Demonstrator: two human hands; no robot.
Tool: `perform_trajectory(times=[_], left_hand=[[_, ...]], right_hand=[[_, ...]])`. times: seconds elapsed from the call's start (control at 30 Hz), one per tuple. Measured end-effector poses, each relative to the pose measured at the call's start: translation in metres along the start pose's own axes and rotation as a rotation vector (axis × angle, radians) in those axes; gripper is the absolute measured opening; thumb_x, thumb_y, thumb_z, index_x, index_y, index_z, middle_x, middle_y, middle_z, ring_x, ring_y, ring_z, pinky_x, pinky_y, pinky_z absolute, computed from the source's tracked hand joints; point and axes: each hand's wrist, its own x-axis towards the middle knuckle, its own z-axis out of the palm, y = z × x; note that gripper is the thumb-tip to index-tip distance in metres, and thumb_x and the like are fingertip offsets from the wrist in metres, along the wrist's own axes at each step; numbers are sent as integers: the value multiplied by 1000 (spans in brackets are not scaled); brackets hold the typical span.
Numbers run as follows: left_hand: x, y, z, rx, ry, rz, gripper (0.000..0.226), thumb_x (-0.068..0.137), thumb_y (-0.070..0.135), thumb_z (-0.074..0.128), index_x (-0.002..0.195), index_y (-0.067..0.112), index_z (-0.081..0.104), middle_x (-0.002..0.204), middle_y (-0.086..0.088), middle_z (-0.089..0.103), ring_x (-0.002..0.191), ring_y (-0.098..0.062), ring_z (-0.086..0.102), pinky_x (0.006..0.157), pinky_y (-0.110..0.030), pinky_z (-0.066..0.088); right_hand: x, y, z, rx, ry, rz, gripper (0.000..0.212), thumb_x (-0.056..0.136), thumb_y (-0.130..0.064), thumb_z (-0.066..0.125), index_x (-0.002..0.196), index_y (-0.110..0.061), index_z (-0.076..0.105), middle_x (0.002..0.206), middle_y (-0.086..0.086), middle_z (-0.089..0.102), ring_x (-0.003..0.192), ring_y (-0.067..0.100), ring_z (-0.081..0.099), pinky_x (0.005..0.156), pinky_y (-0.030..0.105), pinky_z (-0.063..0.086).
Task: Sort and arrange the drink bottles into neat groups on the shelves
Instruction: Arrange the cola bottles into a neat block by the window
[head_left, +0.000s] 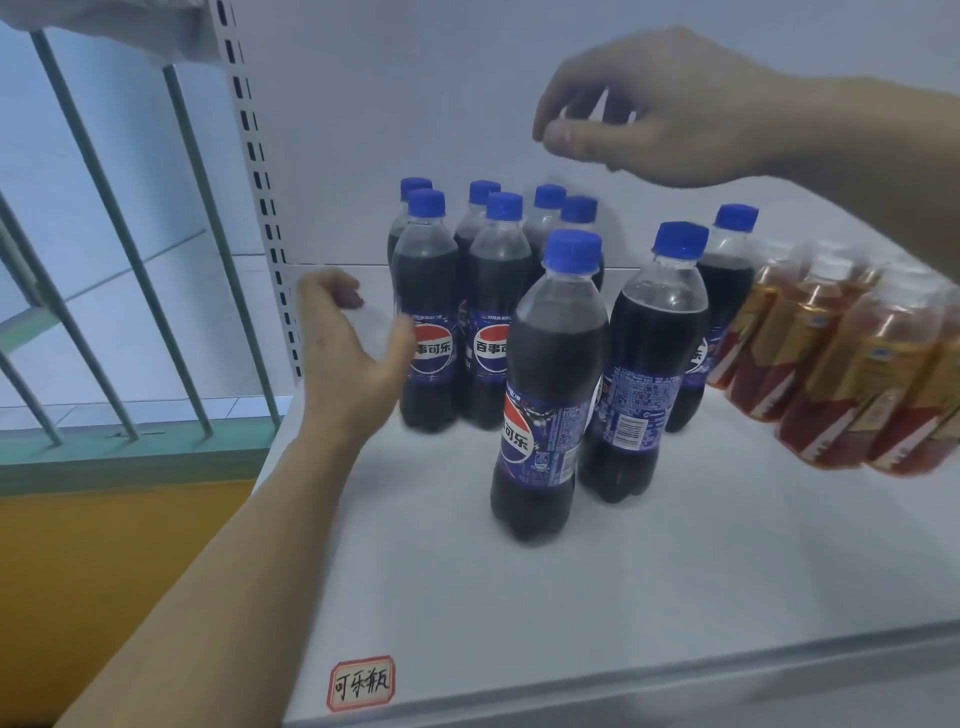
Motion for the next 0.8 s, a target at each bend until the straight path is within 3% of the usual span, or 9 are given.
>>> perform_trajectory(times=[0.07,0.1,0.2,0.27,0.37,0.47,0.63,0.73,0.8], left_hand=[[10,26,-9,-37,93,65,27,87,35,54,106,19,44,95,5,51,88,-6,51,73,-11,41],[12,37,-13,-77,39,92,21,88,36,51,100,20,46,89,10,52,82,-4,52,69,-11,42],[-2,54,-23,-205,-389,68,26,91,42,50,95,18,58,84,9,63,78,-9,63,67,-26,52],[-23,50,-27,-264,-745,-37,40,90,46,58,118,17,62,105,6,71,97,-11,70,81,-31,57],[-49,40,-25,-200,-1124,-169,69,87,32,77,147,34,41,136,22,59,125,2,57,101,-29,52],[-55,36,-22,-236,-1045,-194,78,81,13,85,144,34,43,129,24,63,120,1,60,93,-23,55],[-59,21,-36,-319,-775,-301,72,75,8,90,129,38,53,119,17,71,110,-4,68,81,-20,58],[-66,8,-38,-181,-576,-369,71,73,8,91,132,28,56,123,13,67,109,-8,68,89,-26,59],[-69,2,-38,-57,-522,-338,70,73,15,92,131,29,55,120,21,66,109,3,64,91,-19,53]], right_hand=[[-12,-20,-13,253,-164,-85,39,99,-61,44,117,-32,64,99,-17,67,67,10,63,54,20,50],[-18,-30,-16,327,-270,-104,42,95,-65,47,113,-33,66,96,-16,68,65,11,65,55,21,53],[-27,-45,-10,317,-412,-135,30,86,-62,64,93,-34,68,75,-11,72,54,9,67,56,21,52],[-29,-47,-3,304,-366,-176,15,87,-45,71,85,-30,68,64,-13,70,52,8,67,60,25,53],[-28,-50,-5,351,-319,-257,2,90,-25,72,89,-23,73,81,-13,72,71,12,72,67,18,55],[-15,-51,-8,396,-277,-292,4,95,-17,69,96,-19,71,88,-22,70,79,8,71,70,14,52],[8,-61,-2,426,-265,-292,10,88,-26,60,94,-28,67,90,-23,67,85,21,70,76,30,55],[19,-65,12,340,-300,-303,11,92,-28,61,96,-38,66,98,-22,66,88,17,68,79,29,55],[24,-68,21,306,-302,-290,16,95,-25,63,99,-40,64,104,-15,68,89,15,66,77,20,50]])
